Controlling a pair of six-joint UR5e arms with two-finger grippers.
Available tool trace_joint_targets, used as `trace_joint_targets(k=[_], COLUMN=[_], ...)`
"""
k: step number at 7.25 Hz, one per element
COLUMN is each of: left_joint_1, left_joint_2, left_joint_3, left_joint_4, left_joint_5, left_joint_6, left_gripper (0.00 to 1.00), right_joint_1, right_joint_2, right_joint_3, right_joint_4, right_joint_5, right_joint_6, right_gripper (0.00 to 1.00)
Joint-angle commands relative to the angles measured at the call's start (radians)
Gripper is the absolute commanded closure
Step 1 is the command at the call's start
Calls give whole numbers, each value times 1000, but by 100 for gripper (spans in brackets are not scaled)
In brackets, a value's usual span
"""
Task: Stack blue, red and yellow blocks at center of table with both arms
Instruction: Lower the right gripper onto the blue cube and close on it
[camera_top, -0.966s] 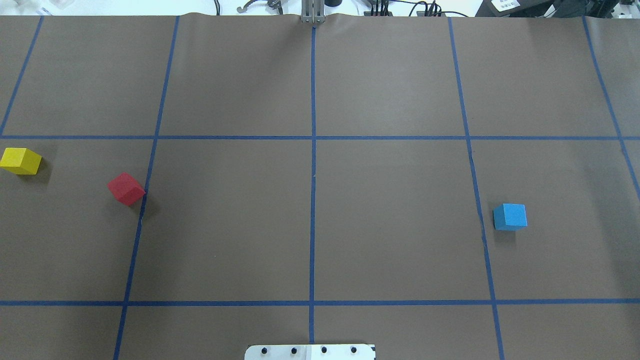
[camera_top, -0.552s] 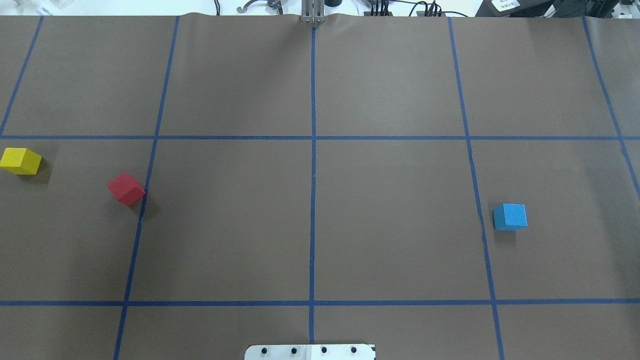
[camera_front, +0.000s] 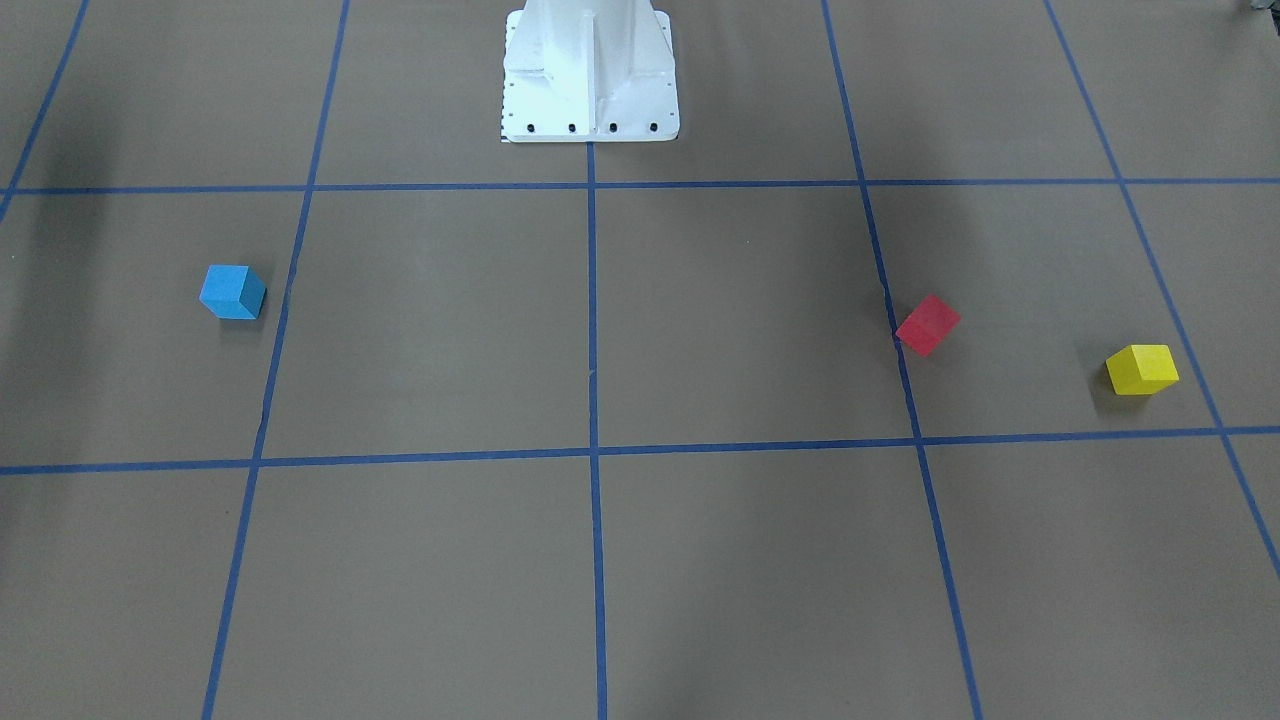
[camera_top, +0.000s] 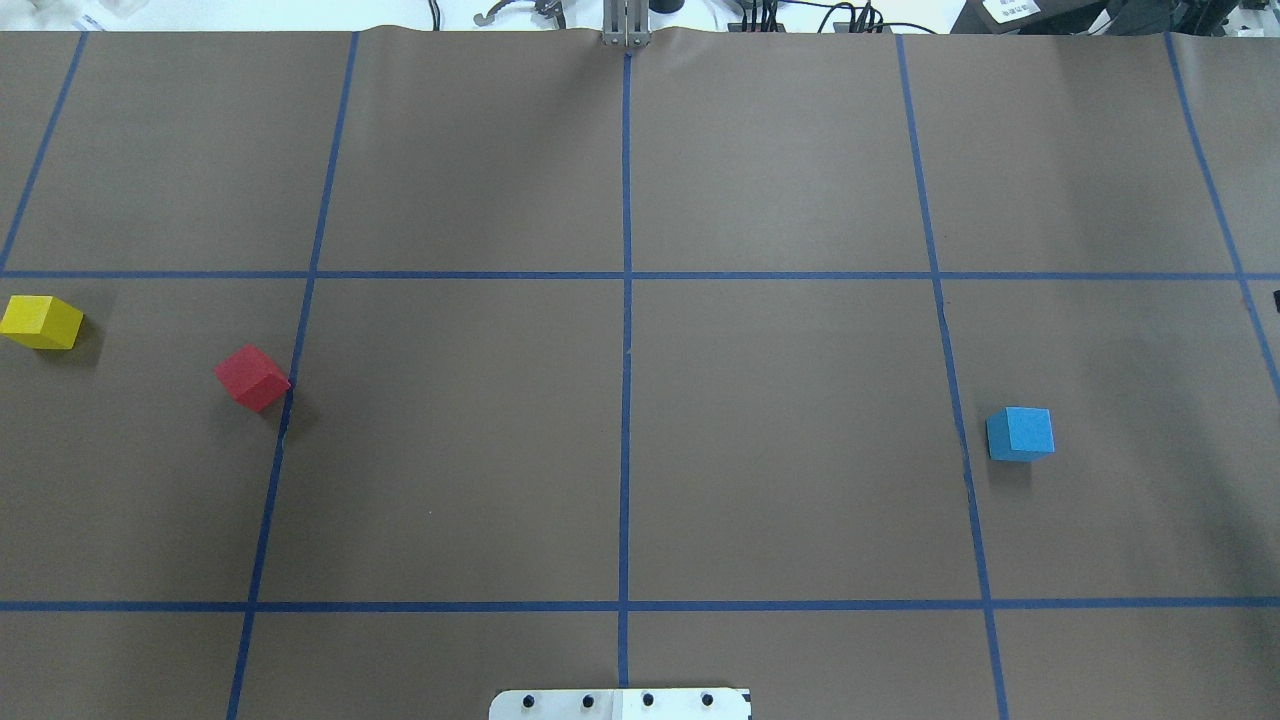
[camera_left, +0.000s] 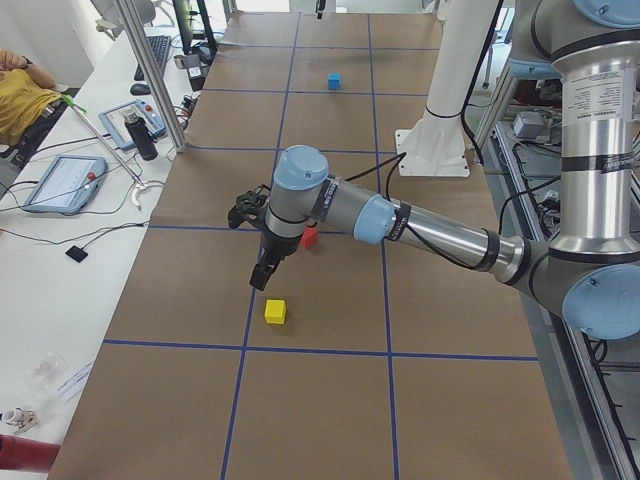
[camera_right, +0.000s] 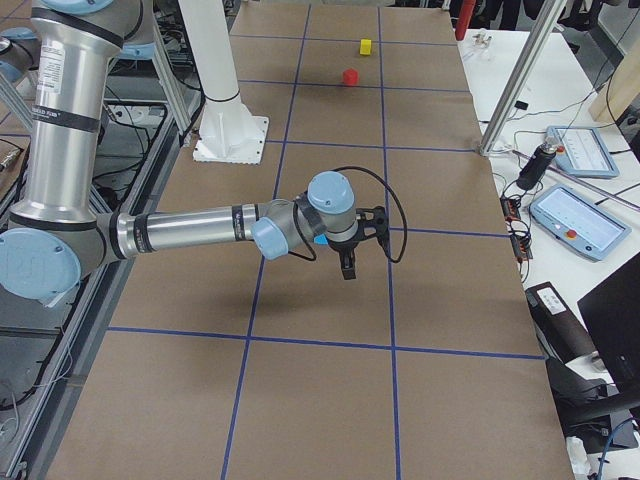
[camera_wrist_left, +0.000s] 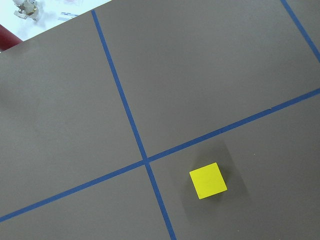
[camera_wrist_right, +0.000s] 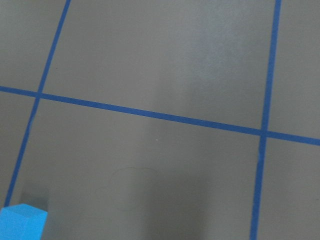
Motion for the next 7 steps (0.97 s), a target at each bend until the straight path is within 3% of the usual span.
trace_joint_targets(k=[1,3,4,6,7], left_joint_1=[0,0,0,0,0], left_joint_2=[0,0,0,0,1], left_joint_3=[-3,-2,-2,-3,-3], left_joint_4=[0,-2,-2,-2,-2], left_joint_5=[0,-2,0,-2,-2], left_joint_6=[1,1,3,3,3], left_gripper=[0,0,0,0,0], right_joint_1=[-301,-629,-726,-747,-746], right_joint_2=[-24,-36,-32,-6,2], right_joint_3=[145,145,139,86,25], right_joint_4=[10,102,102,108,184], right_joint_5=[-233,-566,-662,-675,-673], right_joint_6=[381,689,742,665,619], right_gripper=[1,1,0,0,0])
